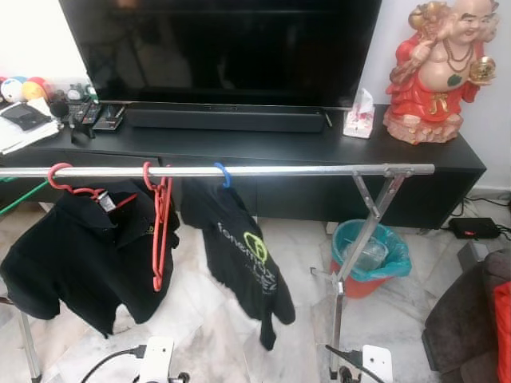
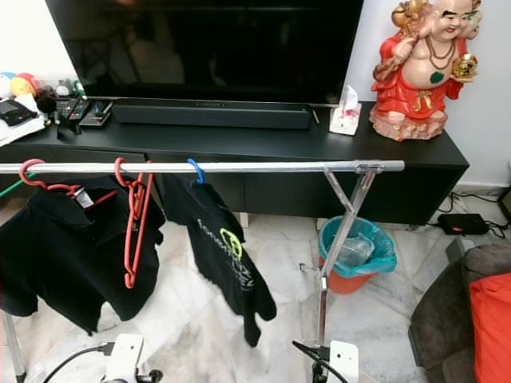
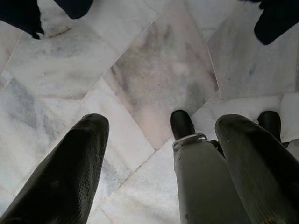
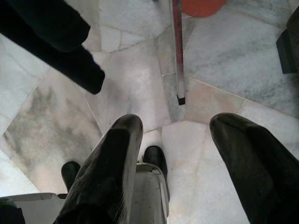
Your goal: Hang hanger
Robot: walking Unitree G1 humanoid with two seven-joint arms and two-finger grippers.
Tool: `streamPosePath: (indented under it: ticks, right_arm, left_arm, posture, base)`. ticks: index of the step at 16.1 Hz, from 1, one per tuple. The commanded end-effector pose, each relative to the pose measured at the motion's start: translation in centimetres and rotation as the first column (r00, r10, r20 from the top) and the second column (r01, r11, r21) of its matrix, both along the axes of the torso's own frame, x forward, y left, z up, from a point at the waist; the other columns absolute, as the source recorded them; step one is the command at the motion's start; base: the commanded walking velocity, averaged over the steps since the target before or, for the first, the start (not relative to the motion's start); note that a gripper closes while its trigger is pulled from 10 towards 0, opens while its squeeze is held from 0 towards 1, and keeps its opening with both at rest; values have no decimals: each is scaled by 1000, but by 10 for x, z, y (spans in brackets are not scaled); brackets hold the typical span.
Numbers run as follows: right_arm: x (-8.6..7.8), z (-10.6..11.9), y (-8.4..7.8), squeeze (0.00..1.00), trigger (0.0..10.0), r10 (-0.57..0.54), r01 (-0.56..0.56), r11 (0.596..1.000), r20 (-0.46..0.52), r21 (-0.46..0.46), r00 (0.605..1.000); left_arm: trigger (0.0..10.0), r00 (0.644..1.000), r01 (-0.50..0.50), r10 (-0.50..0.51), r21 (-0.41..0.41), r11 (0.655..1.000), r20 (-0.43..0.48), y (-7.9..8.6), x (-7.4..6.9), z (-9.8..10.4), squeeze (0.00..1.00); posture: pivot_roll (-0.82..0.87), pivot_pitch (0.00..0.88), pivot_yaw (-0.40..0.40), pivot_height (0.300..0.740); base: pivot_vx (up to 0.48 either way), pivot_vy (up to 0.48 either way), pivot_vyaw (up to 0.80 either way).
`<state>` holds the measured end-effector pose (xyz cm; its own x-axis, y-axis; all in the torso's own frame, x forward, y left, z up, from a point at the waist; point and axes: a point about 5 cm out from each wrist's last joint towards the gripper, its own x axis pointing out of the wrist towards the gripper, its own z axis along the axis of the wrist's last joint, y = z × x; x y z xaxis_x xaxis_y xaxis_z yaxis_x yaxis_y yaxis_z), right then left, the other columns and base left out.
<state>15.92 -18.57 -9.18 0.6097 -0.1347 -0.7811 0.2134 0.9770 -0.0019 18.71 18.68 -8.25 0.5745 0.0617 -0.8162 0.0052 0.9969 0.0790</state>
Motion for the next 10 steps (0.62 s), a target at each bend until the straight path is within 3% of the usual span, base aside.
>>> streamPosePath:
  ticks: [1, 10]
  right_arm:
    - [-2, -1, 0, 0, 10000, 0, 0, 1000, -8, -1, 1000]
    - [-2, -1, -1, 0, 10000, -1, 1, 1000, -8, -3, 1000]
  left_arm:
    - [10000, 1000, 14, -13, 5, 1000, -13, 0, -3, -2, 0]
    - [10000, 1000, 19, -19, 0, 1000, 0, 0, 0, 0, 0]
  posture:
    - [-193, 0, 35, 740]
    - [-192, 0, 31, 740]
  base:
    - [0, 0, 0]
    - [0, 0, 0]
